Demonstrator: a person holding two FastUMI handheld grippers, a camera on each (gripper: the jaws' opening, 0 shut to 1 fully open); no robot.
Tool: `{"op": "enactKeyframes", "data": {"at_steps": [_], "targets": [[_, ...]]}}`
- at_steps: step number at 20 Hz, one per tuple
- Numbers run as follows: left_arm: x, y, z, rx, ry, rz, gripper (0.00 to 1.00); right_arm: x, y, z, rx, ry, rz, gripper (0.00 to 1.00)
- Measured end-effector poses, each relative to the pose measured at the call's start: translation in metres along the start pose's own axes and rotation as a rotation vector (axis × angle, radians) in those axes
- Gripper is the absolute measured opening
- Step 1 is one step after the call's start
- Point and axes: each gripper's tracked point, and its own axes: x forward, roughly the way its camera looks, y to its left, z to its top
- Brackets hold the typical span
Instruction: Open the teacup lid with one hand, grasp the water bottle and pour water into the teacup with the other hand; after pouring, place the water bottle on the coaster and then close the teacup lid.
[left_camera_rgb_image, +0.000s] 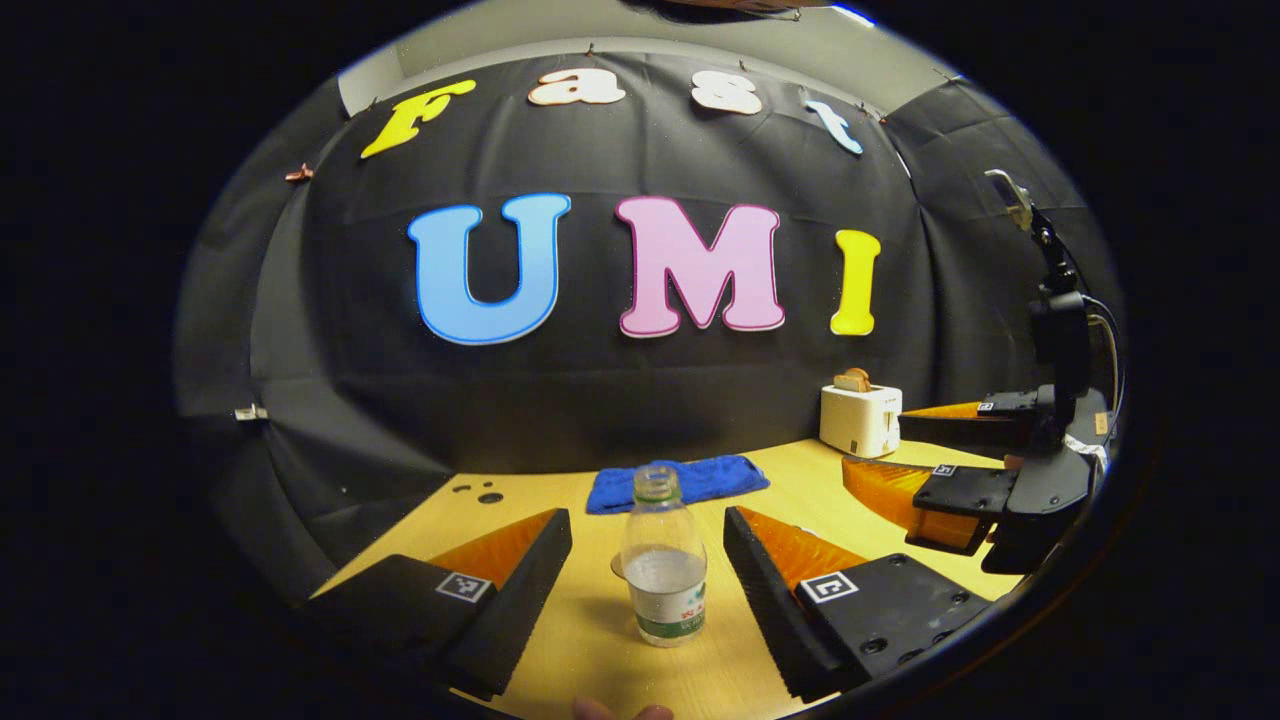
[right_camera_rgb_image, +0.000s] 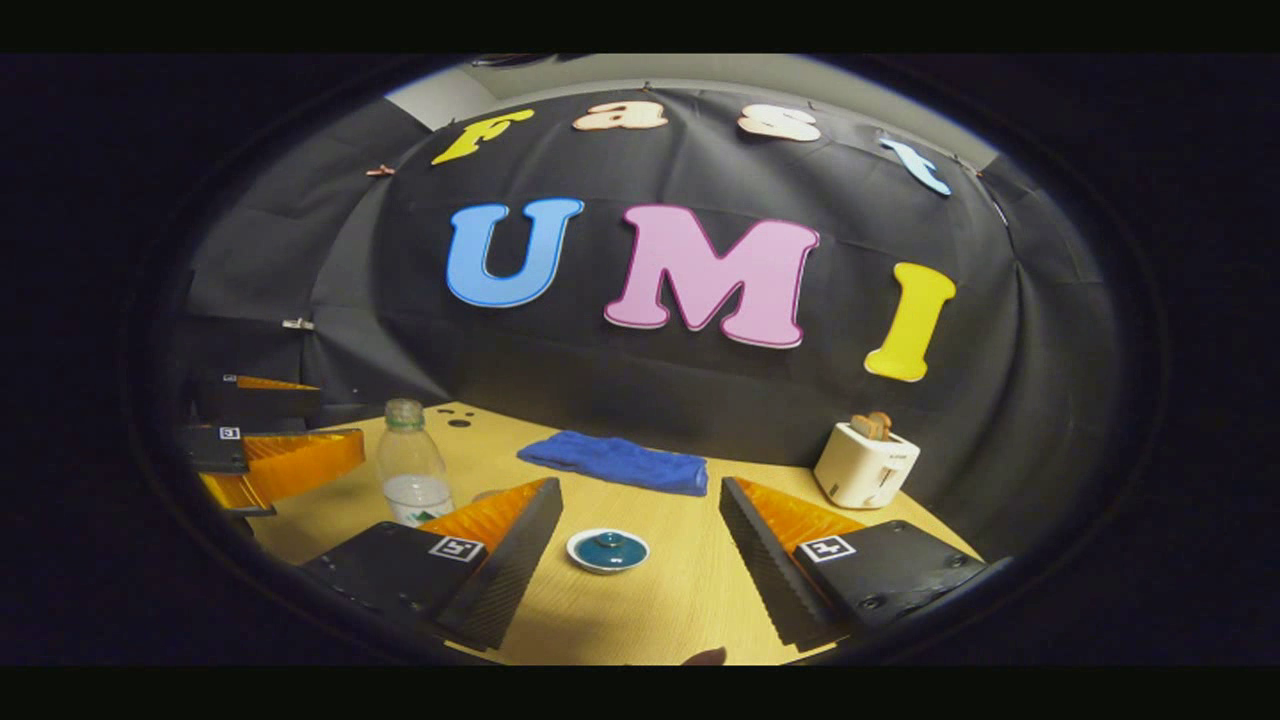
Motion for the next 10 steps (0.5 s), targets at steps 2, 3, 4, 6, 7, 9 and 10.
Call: {"op": "enactKeyframes", "data": {"at_steps": [2,3,4,6,7,9,10], "targets": [[0.008,-0.003,-0.023,-0.011,0.017,0.004,0.96,0.007,0.001,-0.022,-0.001,0.015,0.008,0.98],[0.013,-0.005,-0.031,-0.014,0.027,0.004,0.96,0.011,0.003,-0.032,-0.002,0.022,0.016,0.97],[0.017,-0.006,-0.041,-0.016,0.035,0.009,0.96,0.016,0.005,-0.041,-0.003,0.032,0.028,0.96],[0.025,-0.007,-0.052,-0.019,0.046,0.01,0.96,0.029,0.011,-0.056,-0.004,0.053,0.049,0.98],[0.029,-0.007,-0.056,-0.021,0.048,0.011,0.96,0.034,0.013,-0.063,-0.002,0.066,0.061,0.97],[0.036,-0.01,-0.065,-0.028,0.053,0.005,0.96,0.052,0.018,-0.073,0.009,0.086,0.078,0.97],[0.039,-0.012,-0.068,-0.032,0.055,0.0,0.96,0.058,0.02,-0.078,0.02,0.096,0.086,0.95]]}}
